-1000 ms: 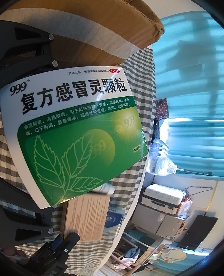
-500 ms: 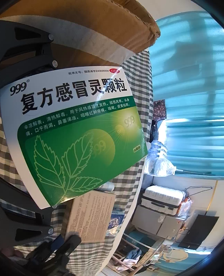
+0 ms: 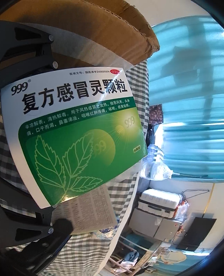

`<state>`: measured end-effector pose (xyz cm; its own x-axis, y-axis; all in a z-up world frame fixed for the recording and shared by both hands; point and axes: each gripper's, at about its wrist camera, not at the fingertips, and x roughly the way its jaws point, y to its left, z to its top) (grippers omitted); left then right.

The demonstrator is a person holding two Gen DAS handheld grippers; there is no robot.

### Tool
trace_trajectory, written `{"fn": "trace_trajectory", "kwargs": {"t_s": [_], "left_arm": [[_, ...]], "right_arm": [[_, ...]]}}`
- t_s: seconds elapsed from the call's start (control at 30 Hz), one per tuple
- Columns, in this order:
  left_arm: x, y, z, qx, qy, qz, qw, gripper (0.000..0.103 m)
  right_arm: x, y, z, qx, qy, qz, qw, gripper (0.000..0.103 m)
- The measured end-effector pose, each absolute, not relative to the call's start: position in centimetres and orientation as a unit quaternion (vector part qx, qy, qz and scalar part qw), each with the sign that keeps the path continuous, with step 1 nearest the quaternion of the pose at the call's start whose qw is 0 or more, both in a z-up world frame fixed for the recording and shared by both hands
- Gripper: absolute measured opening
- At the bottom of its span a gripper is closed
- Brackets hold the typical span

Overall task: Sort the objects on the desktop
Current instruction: 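Carry the green box and brown box over the cardboard box and open both tools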

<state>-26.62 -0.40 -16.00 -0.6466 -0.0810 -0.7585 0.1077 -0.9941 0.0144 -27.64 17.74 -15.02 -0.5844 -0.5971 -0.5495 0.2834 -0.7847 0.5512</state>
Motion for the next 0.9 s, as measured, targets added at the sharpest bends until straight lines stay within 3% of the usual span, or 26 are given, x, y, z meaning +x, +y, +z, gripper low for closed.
{"fn": "trace_trajectory", "kwargs": {"t_s": [0.2,0.37,0.6,0.9], "left_arm": [[-26.2,0.1,-15.9,0.419,0.009,-0.907,0.044,0.093],[-25.2,0.5,-14.5,0.413,0.009,-0.91,0.039,0.093],[-22.9,1.5,-10.0,0.393,0.017,-0.919,0.011,0.093],[-17.5,0.0,-1.6,0.345,0.038,-0.937,-0.038,0.093]], "right_arm": [[-27.1,18.8,-16.0,0.383,-0.236,-0.858,0.248,0.031],[-24.4,21.0,-11.9,0.343,-0.216,-0.889,0.214,0.029],[-19.1,20.0,-3.8,0.322,-0.06,-0.938,0.117,0.029],[-11.5,17.1,1.9,0.317,-0.003,-0.945,0.08,0.029]]}}
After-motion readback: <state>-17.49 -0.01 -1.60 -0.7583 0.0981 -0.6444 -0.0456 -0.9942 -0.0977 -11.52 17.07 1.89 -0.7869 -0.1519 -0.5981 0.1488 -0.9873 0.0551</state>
